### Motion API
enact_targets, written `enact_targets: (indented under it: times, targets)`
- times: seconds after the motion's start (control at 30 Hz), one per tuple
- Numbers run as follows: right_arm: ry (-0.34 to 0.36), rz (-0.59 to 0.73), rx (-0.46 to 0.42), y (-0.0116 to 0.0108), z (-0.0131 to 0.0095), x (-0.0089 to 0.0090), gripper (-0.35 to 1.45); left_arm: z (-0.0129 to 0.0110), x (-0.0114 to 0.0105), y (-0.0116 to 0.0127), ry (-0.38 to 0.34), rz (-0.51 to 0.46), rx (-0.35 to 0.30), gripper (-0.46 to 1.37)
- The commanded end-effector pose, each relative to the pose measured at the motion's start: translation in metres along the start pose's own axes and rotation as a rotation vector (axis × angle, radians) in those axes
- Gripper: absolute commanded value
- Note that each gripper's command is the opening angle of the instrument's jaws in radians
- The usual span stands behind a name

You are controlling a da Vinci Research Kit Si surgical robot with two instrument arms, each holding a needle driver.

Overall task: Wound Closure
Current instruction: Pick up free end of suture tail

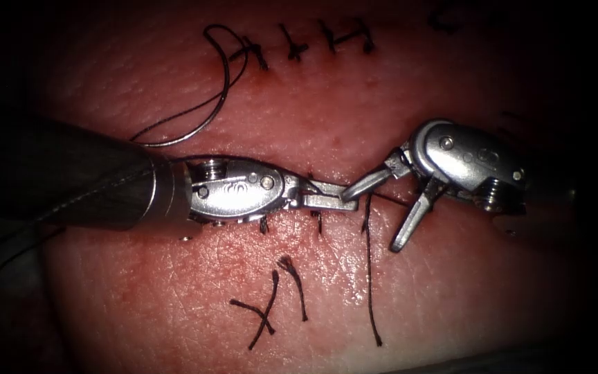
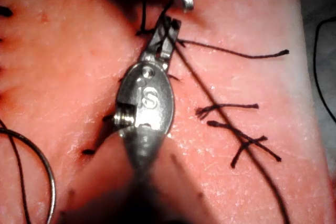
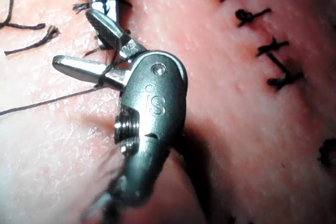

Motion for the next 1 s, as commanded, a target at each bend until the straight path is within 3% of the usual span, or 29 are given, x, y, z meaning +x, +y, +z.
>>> enact_targets:
  times: [0.03,0.53,0.83,1.0]
  targets:
    - [-0.022,-0.006,0.023,0.0,0.0,0.0,0.75,0.0,0.0,0.0,0.0,0.0,-0.001,-0.35]
    - [-0.326,-0.075,0.222,-0.0019,0.0041,-0.0024,0.74,0.0001,0.0,0.0009,-0.002,-0.002,-0.004,-0.35]
    - [-0.413,-0.081,0.26,-0.0024,0.0046,-0.0025,0.78,0.0,0.0001,0.0017,0.002,-0.013,-0.016,-0.35]
    - [-0.438,-0.088,0.272,-0.0025,0.0047,-0.0025,0.96,-0.0002,0.0001,0.002,0.002,-0.012,-0.02,-0.35]
